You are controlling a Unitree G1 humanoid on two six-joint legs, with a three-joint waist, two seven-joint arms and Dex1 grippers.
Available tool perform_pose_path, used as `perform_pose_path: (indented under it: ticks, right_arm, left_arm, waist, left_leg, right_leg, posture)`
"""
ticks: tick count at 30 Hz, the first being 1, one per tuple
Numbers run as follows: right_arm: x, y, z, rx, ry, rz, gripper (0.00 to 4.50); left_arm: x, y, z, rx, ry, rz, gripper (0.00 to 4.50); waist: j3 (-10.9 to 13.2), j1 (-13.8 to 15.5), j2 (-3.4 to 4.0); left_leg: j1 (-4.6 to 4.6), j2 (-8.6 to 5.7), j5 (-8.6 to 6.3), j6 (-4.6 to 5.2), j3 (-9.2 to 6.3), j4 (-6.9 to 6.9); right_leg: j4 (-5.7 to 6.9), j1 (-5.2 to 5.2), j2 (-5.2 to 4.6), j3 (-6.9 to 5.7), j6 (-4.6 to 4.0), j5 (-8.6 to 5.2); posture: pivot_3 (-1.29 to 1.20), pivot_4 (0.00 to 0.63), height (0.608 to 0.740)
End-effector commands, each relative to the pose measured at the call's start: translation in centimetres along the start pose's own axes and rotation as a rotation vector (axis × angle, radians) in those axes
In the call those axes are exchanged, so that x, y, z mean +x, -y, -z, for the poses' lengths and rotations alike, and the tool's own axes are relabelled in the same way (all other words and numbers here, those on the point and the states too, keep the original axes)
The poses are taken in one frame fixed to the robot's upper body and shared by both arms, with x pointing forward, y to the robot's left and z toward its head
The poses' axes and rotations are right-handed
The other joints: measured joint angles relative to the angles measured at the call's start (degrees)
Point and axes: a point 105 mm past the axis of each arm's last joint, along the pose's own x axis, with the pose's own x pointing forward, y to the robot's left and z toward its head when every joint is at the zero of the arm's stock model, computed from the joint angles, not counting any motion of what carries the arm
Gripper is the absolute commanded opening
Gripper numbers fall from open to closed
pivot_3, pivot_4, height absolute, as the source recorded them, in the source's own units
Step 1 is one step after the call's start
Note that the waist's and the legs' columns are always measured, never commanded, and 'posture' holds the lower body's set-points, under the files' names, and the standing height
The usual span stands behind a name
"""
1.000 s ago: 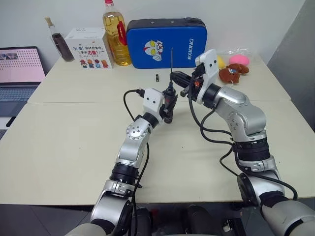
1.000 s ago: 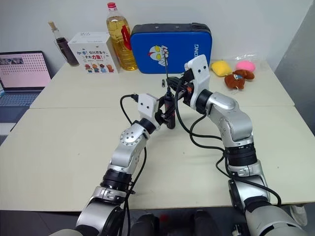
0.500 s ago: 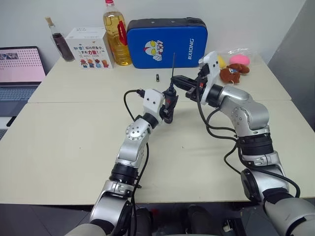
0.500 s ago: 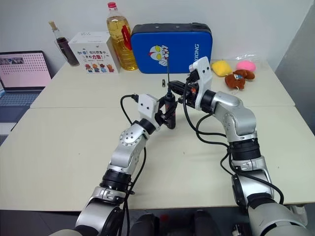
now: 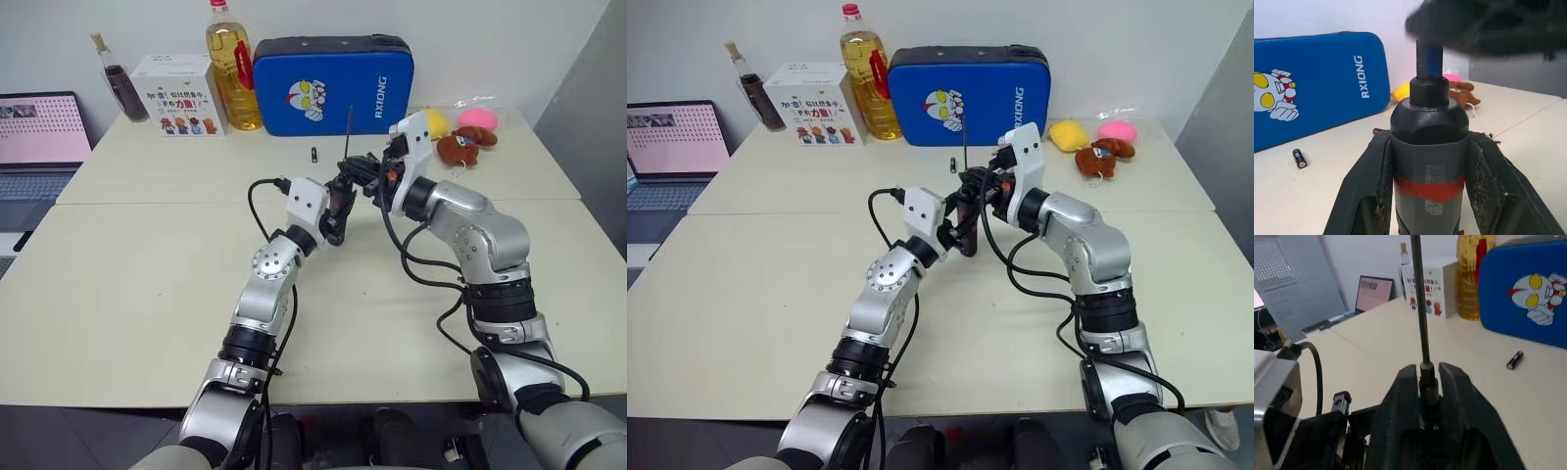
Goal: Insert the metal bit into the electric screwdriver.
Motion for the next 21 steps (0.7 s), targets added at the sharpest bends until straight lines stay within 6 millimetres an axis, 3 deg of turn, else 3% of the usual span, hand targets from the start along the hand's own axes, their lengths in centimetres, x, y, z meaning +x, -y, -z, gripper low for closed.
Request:
perform_pose_path:
  ticks: [1, 5, 9, 12, 15, 18, 21]
  right_arm:
    - [-1.6, 0.4, -5.8, -0.01, 0.167, 0.014, 1.9]
    - [-4.2, 0.7, -9.5, 0.023, 0.217, -0.032, 2.63]
    - [-6.4, 0.4, -10.6, 0.041, 0.172, -0.103, 3.62]
    - [-9.7, 0.1, -9.3, 0.002, 0.032, -0.198, 4.4]
    - [-11.6, -0.1, -8.0, -0.021, -0.055, -0.233, 4.46]
    - [-12.8, 0.2, -6.0, -0.041, -0.103, -0.189, 4.46]
    - [-13.2, -0.5, -1.6, -0.114, -0.179, -0.127, 4.46]
  left_arm:
    - [0.4, 0.5, -1.2, 0.019, 0.044, 0.029, 1.67]
    - [0.5, 0.6, -1.1, 0.019, 0.042, 0.046, 1.67]
    - [0.6, 0.5, -1.1, 0.012, 0.041, 0.059, 1.67]
    - [0.6, -0.3, -1.4, 0.025, 0.032, 0.083, 1.67]
    - [0.5, -1.1, -2.1, 0.032, 0.025, 0.114, 1.67]
    - [0.2, -3.3, -4.1, 0.067, 0.011, 0.161, 1.67]
    - [-1.6, -7.0, -6.7, 0.195, -0.105, 0.294, 1.67]
  waist:
    - [0.02, 0.09, 0.01]
    - [0.08, 0.12, 0.05]
    - [0.08, 0.31, 0.04]
    - [0.11, 0.48, 0.05]
    - [0.12, 0.16, 0.04]
    - [0.14, -0.32, 0.04]
    - [0.28, -0.84, -0.08]
  left_leg:
    - [-0.03, -0.01, 0.0, 0.0, 0.0, 0.0]
    - [-0.12, -0.07, 0.0, 0.0, 0.0, 0.02]
    - [-0.14, -0.08, 0.0, 0.01, -0.03, 0.02]
    - [-0.15, -0.13, -0.01, 0.01, -0.01, 0.02]
    - [-0.16, -0.13, -0.01, 0.03, 0.01, 0.01]
    - [-0.11, -0.07, -0.02, 0.04, 0.02, 0.0]
    - [-0.09, 0.08, -0.02, 0.05, -0.08, -0.02]
  right_leg:
    - [-0.01, -0.01, -0.02, -0.01, 0.0, 0.0]
    - [-0.02, -0.07, -0.08, -0.03, 0.0, 0.0]
    - [-0.07, -0.06, -0.09, -0.06, 0.0, 0.0]
    - [-0.06, -0.05, -0.11, -0.05, 0.0, 0.0]
    - [-0.11, -0.06, -0.11, -0.04, 0.0, 0.0]
    - [-0.07, -0.06, -0.02, -0.03, 0.0, 0.0]
    - [-0.01, -0.06, 0.21, -0.06, -0.03, -0.03]
  posture:
    - [0.0, 0.15, 0.74]
    - [0.0, 0.15, 0.74]
    - [0.0, 0.15, 0.74]
    - [0.0, 0.15, 0.74]
    - [0.0, 0.15, 0.74]
    - [0.0, 0.15, 0.74]
    - [0.0, 0.15, 0.74]
